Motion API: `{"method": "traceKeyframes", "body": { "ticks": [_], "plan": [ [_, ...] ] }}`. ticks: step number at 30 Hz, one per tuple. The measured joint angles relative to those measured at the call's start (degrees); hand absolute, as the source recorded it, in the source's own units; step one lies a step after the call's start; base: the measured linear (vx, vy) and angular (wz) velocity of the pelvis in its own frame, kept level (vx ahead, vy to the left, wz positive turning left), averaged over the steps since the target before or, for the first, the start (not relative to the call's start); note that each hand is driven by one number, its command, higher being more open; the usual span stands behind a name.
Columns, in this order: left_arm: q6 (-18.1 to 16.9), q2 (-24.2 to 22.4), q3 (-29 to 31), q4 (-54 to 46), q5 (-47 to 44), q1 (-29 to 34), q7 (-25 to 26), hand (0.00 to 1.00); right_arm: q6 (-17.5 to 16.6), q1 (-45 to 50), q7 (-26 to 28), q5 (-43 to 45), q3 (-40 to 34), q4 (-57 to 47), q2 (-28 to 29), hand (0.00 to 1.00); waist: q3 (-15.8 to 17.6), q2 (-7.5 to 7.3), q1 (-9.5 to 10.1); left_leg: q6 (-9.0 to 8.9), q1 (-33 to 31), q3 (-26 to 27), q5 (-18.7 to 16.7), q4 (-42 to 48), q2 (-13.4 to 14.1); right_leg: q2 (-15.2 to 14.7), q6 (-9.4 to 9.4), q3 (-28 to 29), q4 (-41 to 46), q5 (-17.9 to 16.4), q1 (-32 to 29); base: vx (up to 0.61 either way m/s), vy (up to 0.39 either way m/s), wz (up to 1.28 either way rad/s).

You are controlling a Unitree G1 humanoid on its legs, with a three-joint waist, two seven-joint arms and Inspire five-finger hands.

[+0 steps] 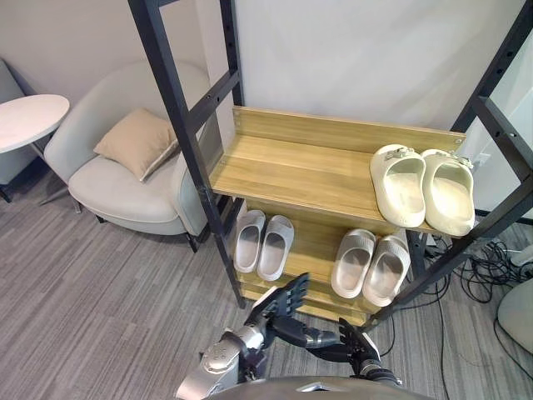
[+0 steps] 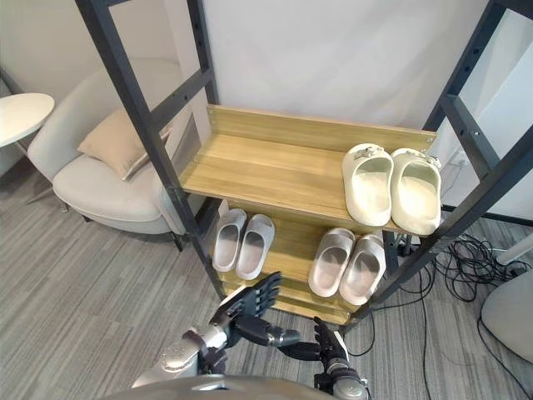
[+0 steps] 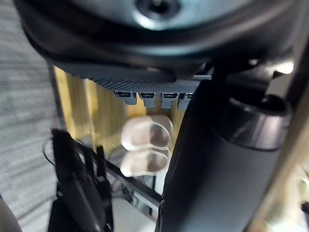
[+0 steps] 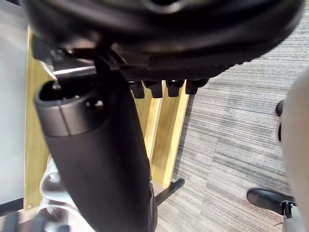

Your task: Organize the slippers on the shoe rack

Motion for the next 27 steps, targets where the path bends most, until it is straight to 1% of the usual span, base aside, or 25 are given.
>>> {"method": "traceKeyframes", "body": {
  "ticks": [2,4,7,8,9,10,13,18,22,24,25,27],
  "plan": [
    [0.01,-0.79,3.86,5.00,3.06,0.13,1.68,1.00,0.00,-0.03,0.00,0.00,-0.25,0.01,0.43,1.00,0.31,-0.45,0.05,-0.03,-0.02,0.16,-0.22,0.16,0.04,0.08,0.00,0.25,-0.34,0.01,-0.01,0.03,-0.009,-0.06],
    [0.00,-1.14,6.24,7.45,4.73,0.27,2.66,1.00,0.01,-0.10,0.00,0.00,-0.27,0.01,0.50,1.00,0.40,-0.48,0.06,-0.03,-0.07,0.30,-0.41,0.20,0.01,0.10,0.01,0.35,-0.53,0.02,-0.02,0.03,-0.003,-0.04],
    [-0.21,-3.25,12.95,11.82,8.81,0.95,5.36,1.00,0.01,-0.39,-0.10,0.00,-0.33,0.10,0.57,1.00,0.64,-0.12,0.08,0.02,0.01,1.14,-0.79,0.21,-0.12,0.23,0.07,0.94,-0.74,0.06,-0.10,0.03,0.001,-0.09],
    [-0.25,-3.51,13.55,12.30,9.07,0.93,5.64,1.00,0.02,-0.46,-0.12,0.00,-0.33,0.13,0.58,1.00,0.70,-0.05,0.09,0.02,0.01,1.16,-0.80,0.21,-0.14,0.21,0.08,0.95,-0.74,0.06,-0.09,0.02,0.008,-0.05],
    [-0.67,-4.71,16.22,15.06,10.93,0.57,7.37,1.00,0.02,-0.63,-0.29,-0.01,-0.32,0.16,0.72,1.00,0.85,0.12,0.10,0.04,0.01,1.28,-0.83,0.21,-0.20,0.15,0.09,1.01,-0.74,0.07,-0.08,0.00,0.000,0.00],
    [-0.70,-4.92,16.77,15.72,11.27,0.44,7.72,1.00,0.02,-0.67,-0.33,-0.01,-0.32,0.18,0.77,1.00,0.86,0.14,0.10,0.03,0.01,1.32,-0.83,0.21,-0.20,0.15,0.09,1.04,-0.74,0.08,-0.09,0.00,0.000,0.00],
    [-0.67,-5.88,19.75,20.36,14.14,-0.07,10.95,1.00,0.04,-1.04,-0.76,-1.09,-0.34,0.65,0.99,1.00,1.00,-0.01,0.10,0.02,0.04,1.58,-0.84,0.21,-0.18,0.15,0.08,1.27,-0.67,0.10,-0.28,-0.01,0.003,-0.02],
    [-0.71,-6.37,21.01,20.76,15.27,-0.18,13.34,1.00,0.04,-2.03,-1.42,-1.66,-0.35,1.88,0.93,1.00,1.32,-0.05,0.12,0.06,0.03,2.04,-0.85,0.02,-0.18,-0.02,0.14,1.85,-0.27,0.30,-0.84,-0.04,0.014,-0.06],
    [-0.80,-8.25,24.44,22.69,15.27,-0.31,15.07,1.00,0.05,-2.61,-1.87,-2.27,-0.35,2.41,0.86,1.00,1.66,0.18,0.12,0.15,0.13,2.85,-0.89,0.14,-0.18,-0.24,0.20,2.74,0.51,0.31,-1.47,-0.03,0.016,-0.10],
    [-0.99,-8.68,25.04,22.71,15.24,-0.42,15.63,1.00,0.05,-3.33,-1.91,-2.33,-0.34,2.44,0.51,1.00,2.16,0.37,0.34,0.24,0.08,3.14,-0.89,0.25,-0.12,-0.68,0.23,3.29,2.90,-0.56,-2.85,-0.02,0.029,-0.15],
    [-1.27,-9.27,26.05,22.96,15.21,-0.98,16.04,1.00,0.07,-4.85,-2.14,-3.39,-0.32,2.54,0.41,1.00,3.62,0.70,0.34,0.62,-0.03,3.57,-0.64,0.31,-0.32,-1.95,0.44,4.19,8.75,-2.69,-5.54,-0.06,0.046,-0.12],
    [-1.36,-9.13,26.20,24.09,15.15,-2.27,16.81,1.00,0.15,-5.83,-2.65,-3.40,-0.28,2.51,0.36,1.00,4.89,0.66,0.30,0.99,-2.26,2.52,-0.76,2.30,-0.89,-3.67,0.49,5.77,16.93,-4.64,-9.59,-0.07,0.027,0.17]
  ]
}}
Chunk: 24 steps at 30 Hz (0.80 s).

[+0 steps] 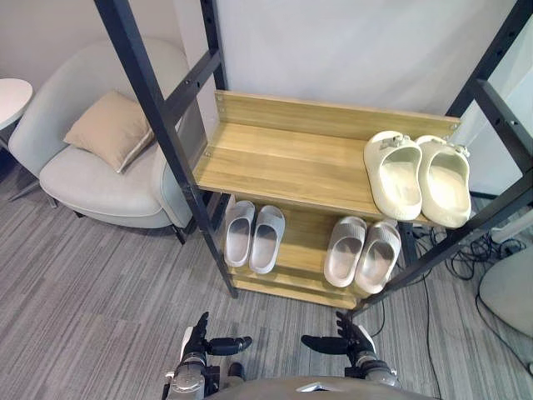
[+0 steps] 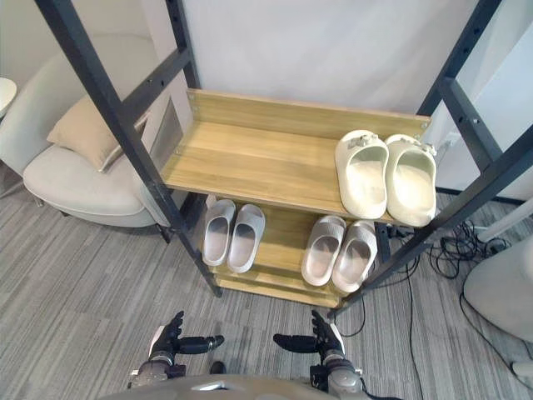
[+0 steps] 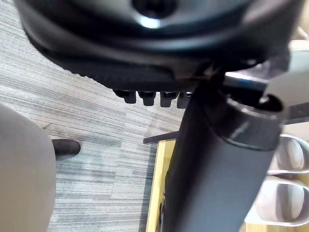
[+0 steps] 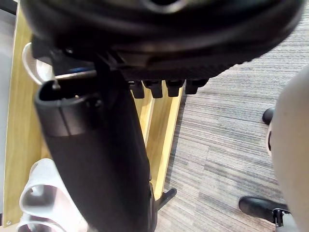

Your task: Organize the slippers on the shoe rack

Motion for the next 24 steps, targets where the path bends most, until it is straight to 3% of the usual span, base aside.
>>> {"method": "traceKeyframes", "body": {
  "ticks": [2,5,7,8,9,11,13,14,15,16,17,19,20,21,24],
  "plan": [
    [-0.05,0.06,0.01,0.58,-0.05,-1.00,0.60,1.00,0.04,-0.13,-0.20,0.02,0.02,-0.07,-0.23,1.00,0.23,-0.04,-0.01,0.36,-2.94,-2.63,-0.71,3.06,-0.31,-0.53,0.13,2.16,3.99,-0.29,-2.07,-0.09,-0.008,0.77],
    [-0.45,0.60,0.02,0.60,-0.06,-1.08,1.21,1.00,0.00,-0.14,-0.23,0.08,0.36,-0.09,0.01,1.00,0.63,-0.77,0.14,0.42,-6.57,-8.00,-1.13,6.48,-1.79,-0.87,0.84,8.22,8.67,-3.65,-3.17,-0.10,-0.043,1.01],
    [-0.52,0.86,0.54,0.56,-0.51,-1.19,1.77,1.00,-0.14,-0.27,-0.28,0.17,1.23,-0.13,0.41,1.00,0.24,-1.47,1.10,-0.25,-9.04,-10.62,-0.66,7.52,-2.77,-0.45,0.85,11.62,7.50,-6.07,-3.17,-0.10,-0.096,0.74],
    [-0.81,0.79,0.54,0.86,-0.69,-2.25,2.38,1.00,-0.15,-1.12,-0.41,0.38,1.85,-0.05,0.34,1.00,0.10,-1.67,2.60,-0.93,-11.54,-11.65,0.26,7.97,-2.71,0.25,0.63,11.80,4.43,-7.68,-3.48,-0.14,-0.153,0.56],
    [-0.92,-0.12,0.50,1.29,-0.73,-3.04,2.64,1.00,-0.17,-2.07,-0.56,0.57,1.86,-0.10,-0.08,1.00,0.96,0.24,2.99,-1.40,-12.98,-13.59,1.09,8.07,-1.84,1.70,-0.31,10.11,3.03,-6.83,-3.53,-0.16,-0.144,0.64],
    [-1.08,-1.42,0.53,1.36,-1.87,-2.91,2.86,1.00,-0.20,-3.16,-0.71,1.63,1.82,-0.10,-0.48,1.00,2.08,2.65,3.04,-2.45,-13.99,-16.20,3.38,5.92,-0.35,3.42,-1.11,7.64,2.27,-6.12,-4.15,-0.15,-0.129,0.65],
    [-1.08,-2.62,0.28,1.50,-2.45,-2.91,2.85,1.00,-0.20,-3.60,-1.38,2.55,1.80,-0.09,-0.81,1.00,2.68,5.02,2.96,-1.79,-14.77,-16.74,5.02,2.54,1.43,4.96,-2.00,4.28,2.66,-5.81,-4.61,-0.12,-0.173,0.87],
    [-1.14,-3.03,0.18,1.88,-2.51,-3.14,2.76,1.00,-0.15,-3.58,-1.85,2.54,1.53,-0.06,-0.77,1.00,2.89,5.37,2.60,3.00,-15.13,-12.37,1.86,-1.03,2.81,4.99,-3.25,1.03,0.71,-4.78,-4.35,-0.07,-0.140,0.83],
    [-1.16,-2.96,0.18,1.98,-2.49,-3.22,2.73,1.00,-0.15,-3.56,-1.85,2.52,1.47,-0.06,-0.62,1.00,2.97,4.84,2.54,3.24,-15.14,-11.62,1.72,-1.03,2.83,4.58,-3.56,0.76,0.41,-4.39,-4.40,-0.06,-0.134,1.43],
    [-1.40,-2.22,-0.12,3.29,-2.36,-5.31,2.53,1.00,-0.22,-3.67,-2.06,2.45,-0.47,-0.18,-0.12,1.00,3.40,3.85,2.15,2.60,-19.04,-2.13,-0.48,4.20,2.59,2.24,-4.66,-4.31,-1.65,-3.12,-4.75,-0.03,-0.096,1.37],
    [-1.55,-1.98,-0.14,3.51,-2.36,-5.84,2.50,1.00,-0.13,-3.58,-2.61,2.44,-1.41,-0.05,-0.35,1.00,3.60,3.52,2.15,1.57,-20.53,1.14,-0.57,9.82,1.85,1.17,-4.73,-6.56,-1.99,-3.05,-4.59,-0.02,-0.069,1.52],
    [-1.90,-2.32,-0.50,3.67,-2.29,-5.44,2.75,1.00,-0.12,-3.28,-2.96,2.44,-2.27,-0.03,-1.13,1.00,3.54,3.57,1.69,1.39,-19.18,7.27,-2.41,20.73,1.92,0.12,-4.73,-11.08,-2.19,-3.05,-3.48,0.02,-0.005,1.03],
    [-1.91,-2.29,-0.64,3.78,-2.27,-5.44,2.75,1.00,-0.12,-3.31,-2.96,2.44,-2.27,-0.04,-1.17,1.00,3.52,3.60,1.58,1.44,-18.42,9.01,-3.21,22.22,2.43,0.09,-4.73,-11.86,-2.15,-3.05,-3.26,0.04,0.051,1.02],
    [-2.06,-2.15,-1.15,4.46,-2.22,-5.85,2.69,1.00,-0.16,-3.41,-2.98,2.43,-2.28,-0.08,-1.12,1.00,3.35,3.49,1.02,1.87,-15.87,14.70,-6.69,23.17,3.90,-0.13,-4.73,-14.29,-1.97,-3.05,-3.07,0.02,0.046,0.89],
    [-2.22,-2.59,-3.73,5.84,-1.48,-7.61,2.13,1.00,-0.12,-3.74,-2.95,2.41,-2.41,0.00,-0.52,1.00,3.05,3.20,-0.29,2.24,-12.83,24.62,-7.46,18.31,4.28,-0.85,-4.13,-20.39,-1.64,-2.76,-1.60,0.03,0.125,1.12]
  ]
}}
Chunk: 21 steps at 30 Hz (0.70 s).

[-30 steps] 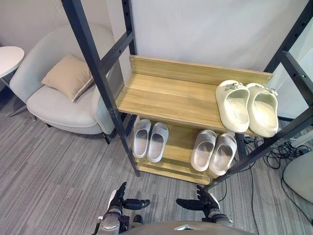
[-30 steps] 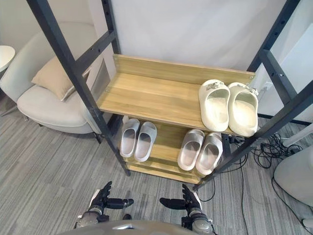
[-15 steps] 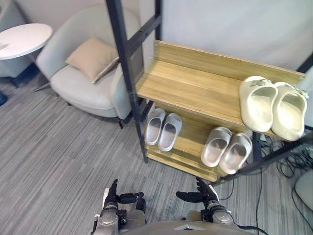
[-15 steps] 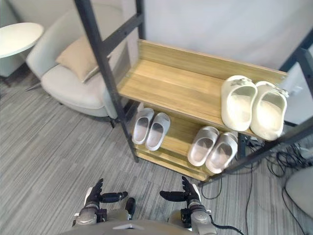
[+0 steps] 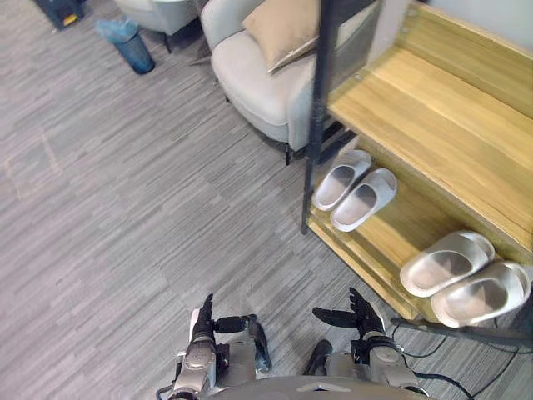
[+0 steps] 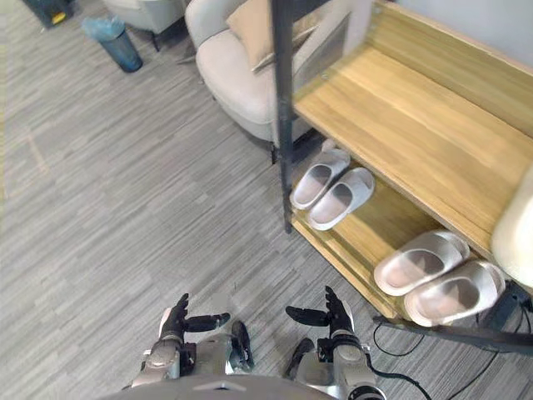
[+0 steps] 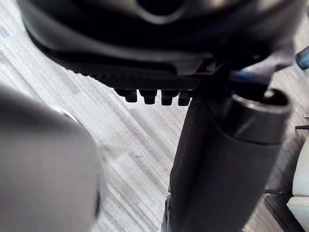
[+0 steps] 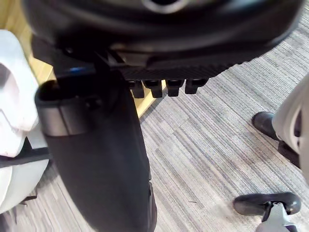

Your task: Organize the slippers on the shoe rack

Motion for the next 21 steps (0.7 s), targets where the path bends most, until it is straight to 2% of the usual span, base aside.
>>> {"method": "traceKeyframes", "body": {
  "ticks": [1,3,5,6,8,9,10,11,12,14,17,18,19,20,21],
  "plan": [
    [0.02,0.11,-0.46,0.19,0.43,-0.08,-0.14,1.00,0.00,0.03,0.01,0.01,0.02,0.01,0.51,1.00,-0.31,-0.51,-0.07,0.02,0.62,0.23,-0.01,-1.26,-0.48,0.04,0.30,-0.94,-0.54,0.17,0.79,0.04,0.152,0.88],
    [-0.01,0.70,-0.50,0.68,1.48,0.24,-0.51,1.00,-0.03,0.17,0.09,0.00,0.16,0.23,3.04,1.00,-1.85,-2.89,0.04,0.48,4.22,-2.09,1.25,-7.20,-3.60,0.25,2.91,-4.08,-4.79,1.77,5.10,0.06,0.160,0.68],
    [-0.02,0.81,-0.52,1.01,1.52,0.36,-0.59,1.00,-0.10,-0.66,0.49,-0.05,0.31,0.44,4.11,1.00,-2.32,-3.47,0.09,0.90,5.51,-3.34,1.58,-8.83,-5.12,-0.25,3.93,-5.25,-5.69,2.39,6.74,0.05,0.110,0.39],
    [-0.03,0.80,-0.51,1.10,1.52,0.36,-0.59,1.00,-0.10,-0.95,0.56,-0.06,0.35,0.58,4.27,1.00,-2.31,-3.44,0.06,0.91,5.69,-3.77,1.58,-8.95,-5.41,-0.49,4.06,-5.78,-5.47,2.46,7.06,0.05,0.140,0.56],
    [0.02,-0.07,-0.69,1.52,1.52,0.50,-0.72,1.00,0.05,-2.22,0.87,-0.15,1.33,2.58,4.20,1.00,-2.49,-1.99,0.11,3.09,6.84,-6.82,-0.62,-9.67,-7.09,-5.00,5.81,-6.81,4.96,1.22,6.32,0.06,0.185,0.67],
    [-0.03,-0.26,-1.12,1.54,1.53,0.58,-0.83,1.00,0.27,-2.02,1.14,-0.15,1.35,2.79,3.67,1.00,-2.33,-1.24,0.13,3.54,7.62,-8.04,-1.11,-9.69,-7.57,-7.68,5.65,-6.23,11.90,1.10,5.36,0.07,0.222,0.78],
    [-0.07,-0.11,-1.45,1.54,1.54,0.79,-0.99,1.00,0.44,-1.36,1.32,-0.15,1.37,2.80,3.18,1.00,-2.23,-1.04,0.06,4.21,8.97,-10.06,-1.64,-9.69,-8.60,-11.46,3.32,-3.50,21.46,2.20,3.24,0.10,0.197,0.99],
    [-0.01,0.07,-1.57,1.66,1.59,0.79,-0.95,1.00,0.94,-0.55,1.55,-0.16,1.52,2.50,3.40,1.00,-2.03,-1.28,-0.14,5.18,10.12,-12.88,-2.54,-9.01,-9.32,-12.13,0.06,3.76,29.73,1.35,-0.75,0.20,0.156,1.24],
    [0.02,0.89,-1.45,1.69,1.59,0.79,-0.69,1.00,0.80,-0.79,1.89,-0.15,2.28,2.37,3.44,1.00,-1.79,-1.16,-0.33,5.97,10.30,-15.95,-3.20,-8.17,-9.18,-8.48,0.71,10.12,31.79,-2.15,-4.05,0.21,0.048,1.23],
    [0.03,1.44,-1.30,1.70,1.55,0.79,-0.27,1.00,0.78,-0.89,2.13,-0.12,2.57,1.59,3.32,1.00,-1.44,-1.41,-0.73,6.52,11.33,-21.00,-3.64,-7.98,-9.23,-3.53,0.67,14.56,29.94,-5.29,-7.56,0.24,-0.049,1.37],
    [0.03,1.36,-0.95,1.77,1.43,0.87,0.07,1.00,0.62,-1.04,2.46,-0.02,2.75,1.44,2.60,1.00,-0.98,-1.12,-0.62,5.97,13.60,-27.64,-4.63,-7.86,-9.10,0.44,1.29,16.33,21.17,-5.38,-12.07,0.26,-0.080,1.24],
    [0.03,1.34,-0.74,1.81,1.41,0.85,0.10,1.00,0.58,-1.27,2.49,-0.02,2.93,1.40,2.46,1.00,-0.84,-1.11,-0.66,5.80,14.17,-29.59,-5.22,-7.68,-8.98,1.47,1.82,17.79,17.99,-4.81,-13.57,0.34,-0.152,1.29],
    [0.03,1.35,-0.48,1.86,1.40,0.89,0.08,1.00,0.02,-1.45,2.51,0.01,3.03,1.04,2.43,1.00,-0.68,-1.30,-0.68,5.22,15.48,-32.95,-6.61,-7.44,-8.85,2.88,2.75,21.14,12.68,-2.51,-15.88,0.37,-0.207,1.39],
    [0.04,1.42,-0.27,2.13,1.38,0.86,0.04,1.00,-0.27,-1.35,2.68,-0.01,3.10,0.70,2.60,1.00,-0.70,-1.59,-0.87,4.46,15.99,-35.49,-8.17,-6.64,-8.92,3.69,2.70,23.90,8.82,0.45,-16.42,0.39,-0.237,1.50],
    [0.03,1.44,-0.29,2.46,1.39,0.99,0.02,1.00,-0.36,-1.14,2.81,-0.02,3.25,0.64,2.68,1.00,-0.86,-1.67,-1.26,3.74,16.77,-37.96,-9.83,-5.56,-8.77,4.51,1.71,25.74,8.53,5.46,-15.71,0.44,-0.277,1.33]
  ]
}}
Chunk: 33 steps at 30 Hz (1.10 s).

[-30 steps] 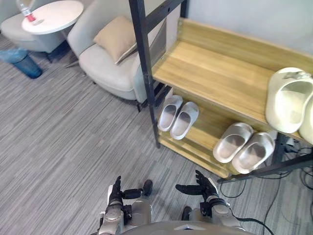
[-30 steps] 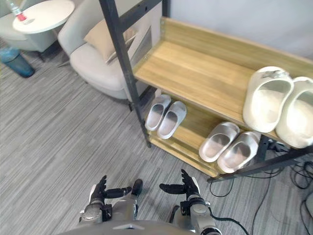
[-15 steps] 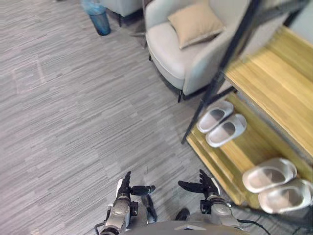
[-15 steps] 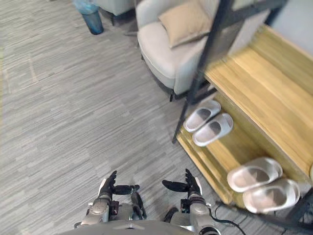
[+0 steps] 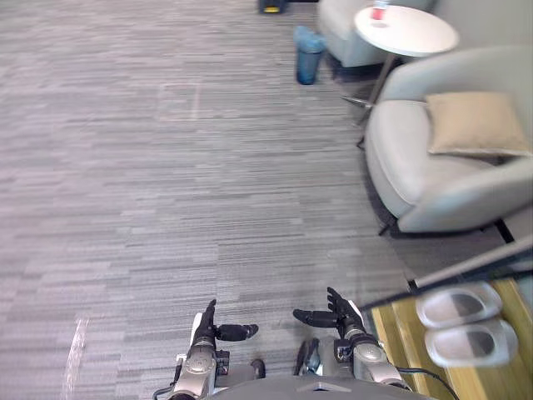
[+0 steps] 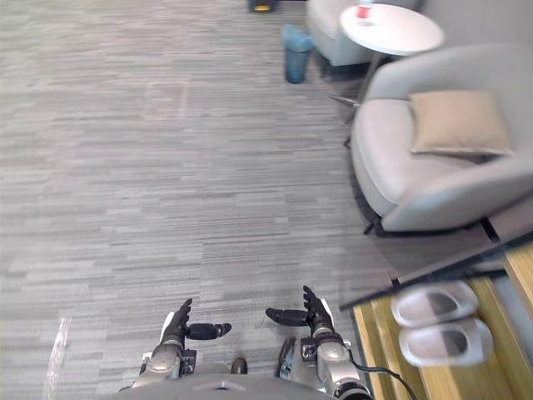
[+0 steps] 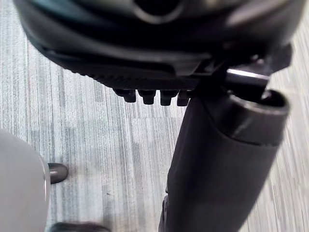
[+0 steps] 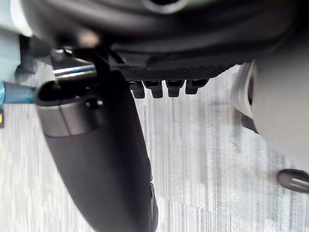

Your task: Organize the slippers on the shoe rack

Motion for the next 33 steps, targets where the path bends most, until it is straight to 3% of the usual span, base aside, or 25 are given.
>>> {"method": "traceKeyframes", "body": {
  "ticks": [1,2,3,4,5,6,7,8,10,12,13,14,16,17,19,20,21,22,24,28,29,30,31,32,33],
  "plan": [
    [-0.04,-0.53,-0.02,0.84,0.02,0.08,-0.01,1.00,0.25,-0.08,0.09,-0.01,0.10,0.32,-0.31,1.00,-0.92,1.20,0.40,-1.52,0.47,-2.20,-1.23,1.17,1.38,0.66,-2.84,-1.84,0.42,-1.26,1.42,0.58,-0.327,1.18],
    [-0.11,-1.27,0.00,0.85,-0.05,-0.03,-0.18,1.00,0.31,-0.61,0.07,0.01,-0.51,0.35,-0.37,1.00,-1.24,2.00,0.60,-4.79,-1.05,-2.05,-1.10,3.71,2.20,0.60,-4.10,-3.84,0.28,-2.31,2.20,0.59,-0.309,0.94],
    [-0.11,-1.68,0.06,0.86,-0.07,-0.24,-0.32,1.00,0.33,-0.95,-0.03,0.01,-0.90,0.42,-0.37,1.00,-1.15,2.22,0.49,-7.60,-2.57,-1.44,-1.05,6.47,2.30,0.51,-4.53,-4.91,-0.46,-2.60,3.19,0.47,-0.235,0.87],
    [-0.11,-2.18,0.22,0.74,-0.08,-0.69,-0.82,1.00,0.55,-1.08,-0.17,0.02,-0.82,0.79,-0.60,1.00,-1.08,2.28,0.38,-12.05,-5.66,1.83,0.19,13.65,2.71,0.79,-4.77,-6.50,-3.53,-2.76,6.12,0.35,-0.182,0.75],
    [-0.18,-2.66,1.22,0.28,-0.29,-0.71,-1.03,1.00,0.70,-0.97,-0.14,0.03,-0.15,0.78,-0.73,1.00,-0.99,2.21,0.75,-12.90,-8.54,7.27,1.72,22.02,4.36,1.72,-4.77,-7.35,-7.41,-2.76,10.44,0.50,-0.271,0.63],
    [-0.69,-3.07,2.93,-0.46,-0.62,-0.67,-0.99,1.00,0.70,-0.82,-0.18,0.04,0.63,0.79,-0.44,1.00,-0.57,2.21,1.30,-10.98,-11.61,15.36,1.09,31.91,8.59,3.56,-4.79,-8.06,-11.66,-2.76,15.37,0.42,-0.227,0.31],
    [-1.02,-3.10,3.72,-0.87,-0.76,-0.67,-1.00,1.00,0.70,-0.93,-0.24,0.04,1.10,0.78,-0.20,1.00,-0.39,2.05,1.61,-9.24,-13.28,19.01,0.11,36.10,10.91,4.35,-4.79,-8.43,-13.75,-2.76,17.96,0.45,-0.210,0.20],
    [-1.22,-3.12,4.38,-1.09,-1.08,-0.88,-1.02,1.00,0.69,-1.17,-0.25,0.04,1.46,0.75,-0.02,1.00,-0.20,1.59,1.71,-7.61,-15.25,22.06,-1.09,38.54,12.65,4.56,-4.79,-9.27,-15.56,-2.76,20.01,0.34,-0.104,0.23],
    [-1.31,-3.15,4.52,-2.64,-1.08,-1.30,-1.03,1.00,0.67,-1.75,-0.49,0.05,1.43,0.31,-0.10,1.00,0.54,0.42,2.11,-6.48,-20.45,25.53,-3.10,35.75,14.08,4.31,-4.75,-10.47,-17.92,-2.74,23.00,0.36,-0.064,0.28],
    [-1.30,-2.85,4.49,-3.14,-1.05,-2.78,-1.02,1.00,0.69,-1.80,-0.76,0.03,1.39,0.21,-0.11,1.00,1.36,-0.64,2.62,-5.93,-24.58,26.87,-1.99,25.73,13.09,2.85,-2.82,-13.16,-18.66,-3.58,25.35,0.33,0.028,0.46],
    [-1.30,-2.79,4.45,-3.27,-1.02,-3.18,-1.01,1.00,0.69,-1.43,-0.86,0.03,1.38,0.17,-0.12,1.00,1.61,-1.09,2.66,-4.93,-25.66,27.22,1.37,20.03,11.98,2.31,-1.42,-14.71,-18.62,-4.32,26.49,0.37,0.085,0.77],
    [-1.49,-3.00,3.96,-3.84,-1.02,-2.85,-1.04,1.00,0.72,-0.33,-1.10,0.03,1.36,0.04,-0.48,1.00,1.19,-0.32,2.71,-2.02,-27.07,27.78,13.03,11.65,11.35,3.03,1.20,-16.25,-18.54,-5.88,28.39,0.41,0.106,0.81],
    [-1.99,-1.55,3.87,-4.72,-0.60,-3.49,-1.15,1.00,1.28,-0.32,-1.42,0.01,1.25,0.48,0.89,1.00,1.10,-3.59,3.14,-1.27,-27.41,26.90,11.46,12.64,8.08,0.52,2.82,-17.36,-18.59,-6.93,29.25,0.47,0.120,0.81],
    [-2.05,-1.33,3.88,-4.76,-0.33,-3.53,-1.17,1.00,1.27,-0.39,-1.43,0.00,1.30,0.40,1.40,1.00,1.18,-4.22,3.16,-0.79,-27.41,26.01,9.77,13.01,6.48,-0.71,4.17,-17.58,-18.01,-6.11,29.90,0.44,0.125,0.65],
    [-1.43,-1.31,3.93,-4.64,-0.21,-3.06,-1.16,1.00,1.34,-1.00,-1.24,-0.05,1.28,0.44,1.42,1.00,1.30,-3.53,3.53,0.02,-25.88,25.03,6.04,15.03,5.24,-3.18,4.85,-16.59,-9.73,-6.03,29.23,0.52,0.201,0.54],
    [-1.25,-1.14,3.88,-4.57,-0.20,-2.29,-1.28,1.00,1.39,-0.76,-1.18,-0.15,1.15,0.45,1.53,1.00,1.38,-3.55,3.51,0.80,-21.93,24.26,3.89,14.15,3.42,-7.43,5.06,-15.54,3.50,-4.71,26.90,0.50,0.221,0.43],
    [-1.24,-1.13,3.88,-4.52,-0.20,-2.12,-1.27,1.00,1.40,-0.60,-1.17,-0.15,1.07,0.45,1.61,1.00,1.40,-3.58,3.50,0.66,-20.82,24.05,3.47,13.76,2.97,-8.51,4.11,-15.07,6.87,-3.82,26.08,0.59,0.223,0.50],
    [-1.23,-0.88,3.50,-4.31,-0.21,-1.31,-1.36,1.00,1.40,-0.26,-0.84,-0.16,1.13,0.32,1.77,1.00,1.70,-3.18,3.16,1.36,-15.70,22.40,1.86,11.28,1.77,-11.85,-0.99,-11.06,23.46,-1.78,20.71,0.48,0.131,0.41],
    [-1.10,0.09,2.26,-3.17,-0.21,-0.90,-1.28,1.00,1.39,-0.05,-0.16,-0.26,1.93,-0.39,1.83,1.00,2.09,-2.00,2.41,1.30,-8.80,19.66,1.16,6.67,1.71,-8.97,-1.27,-6.14,33.28,-6.57,13.37,0.53,0.063,0.65],
    [-0.78,0.11,1.35,-2.01,-0.22,-0.31,-1.24,1.00,0.82,-0.03,0.05,-0.50,2.77,-2.82,1.63,1.00,2.68,-0.61,0.56,0.77,0.44,15.07,0.78,-0.67,2.79,-2.36,-1.73,-3.95,21.76,-10.23,1.26,0.54,-0.058,0.66],
    [-0.72,-0.01,1.20,-1.76,-0.22,-0.82,-1.20,1.00,0.17,-0.37,0.05,-0.14,3.09,-3.62,1.60,1.00,2.86,-0.51,-0.02,0.52,1.97,13.66,0.45,-2.04,3.56,-0.43,-0.57,-2.68,12.79,-9.09,-1.97,0.44,-0.123,0.87],
    [-0.77,0.06,0.90,-1.73,-0.17,-1.08,-1.28,1.00,-0.06,-1.08,0.05,0.01,3.26,-3.81,1.76,1.00,2.69,-0.81,-0.89,-0.36,3.47,12.39,-0.08,-3.64,4.01,0.68,1.25,-1.67,-0.39,-3.73,-3.20,0.69,-0.205,1.02],
    [-0.80,-0.05,0.27,-1.25,-0.11,-1.18,-1.31,1.00,-0.01,-1.06,0.04,0.05,3.33,-3.62,1.66,1.00,2.81,-0.81,-1.54,-0.97,5.30,11.50,-0.41,-4.93,4.21,0.94,0.74,-2.16,-3.52,4.19,-2.60,0.66,-0.204,0.87],
    [-0.91,-0.43,-0.79,-0.49,0.04,-1.52,-1.35,1.00,0.51,-1.87,0.04,0.03,3.14,-2.51,1.52,1.00,2.50,0.53,-0.75,-1.87,6.97,10.60,-0.40,-5.94,6.52,2.44,-3.11,-3.51,-2.43,4.55,-1.65,0.79,-0.269,0.46],
    [-1.12,-0.84,-1.19,-0.37,0.08,-1.84,-1.82,1.00,0.59,-2.67,-0.19,0.04,2.13,-2.47,1.78,1.00,2.83,-0.31,-0.19,-4.13,7.59,9.81,2.19,-5.57,5.99,-0.17,-4.14,-3.45,6.68,0.97,-4.50,0.64,-0.230,0.25]
  ]
}}
